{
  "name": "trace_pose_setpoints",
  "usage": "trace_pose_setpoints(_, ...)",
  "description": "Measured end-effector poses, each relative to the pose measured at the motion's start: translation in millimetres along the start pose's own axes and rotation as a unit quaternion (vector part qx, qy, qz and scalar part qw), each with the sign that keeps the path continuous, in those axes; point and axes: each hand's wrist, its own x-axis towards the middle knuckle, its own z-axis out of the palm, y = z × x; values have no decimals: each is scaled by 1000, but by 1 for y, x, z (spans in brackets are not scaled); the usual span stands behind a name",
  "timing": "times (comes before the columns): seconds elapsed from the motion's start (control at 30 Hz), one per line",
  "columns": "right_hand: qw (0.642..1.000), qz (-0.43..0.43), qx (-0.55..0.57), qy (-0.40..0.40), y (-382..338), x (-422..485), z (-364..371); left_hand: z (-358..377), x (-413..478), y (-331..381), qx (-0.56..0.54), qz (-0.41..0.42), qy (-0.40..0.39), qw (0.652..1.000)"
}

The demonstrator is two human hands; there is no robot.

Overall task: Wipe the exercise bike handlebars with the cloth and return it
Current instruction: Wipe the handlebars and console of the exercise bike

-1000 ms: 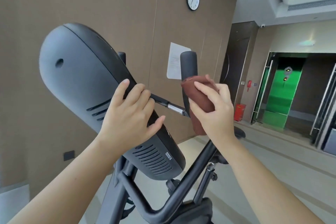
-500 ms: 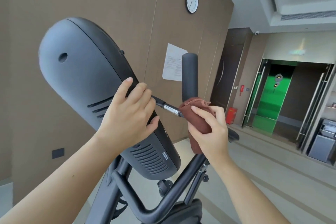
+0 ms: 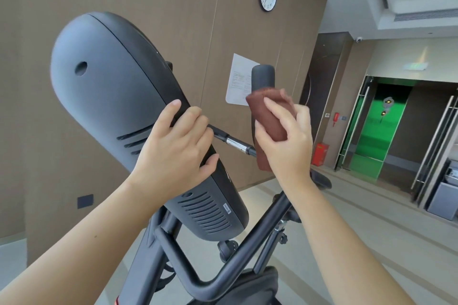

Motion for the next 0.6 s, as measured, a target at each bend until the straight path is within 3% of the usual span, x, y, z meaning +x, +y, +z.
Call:
trace_pose_setpoints(0.13, 999, -12, -27, -15, 35, -61, -19, -1, -1, -1, 7, 5, 2, 1000)
trace_pose_setpoints(0.23, 998, 58, -16, -14, 55, -86, -37, -1, -1, -1, 10, 7, 2, 1000)
trace_pose_setpoints(0.33, 990, 135, 33, 30, 53, -69, -48, 0, -2, 0, 10, 5, 9, 1000)
trace_pose_setpoints(0.43, 981, 144, 101, 84, 33, -33, -37, 2, -1, 0, 8, -2, 26, 1000)
trace_pose_setpoints(0.6, 983, 158, 90, 32, 25, -17, -9, 4, 0, 1, 8, -2, 39, 999)
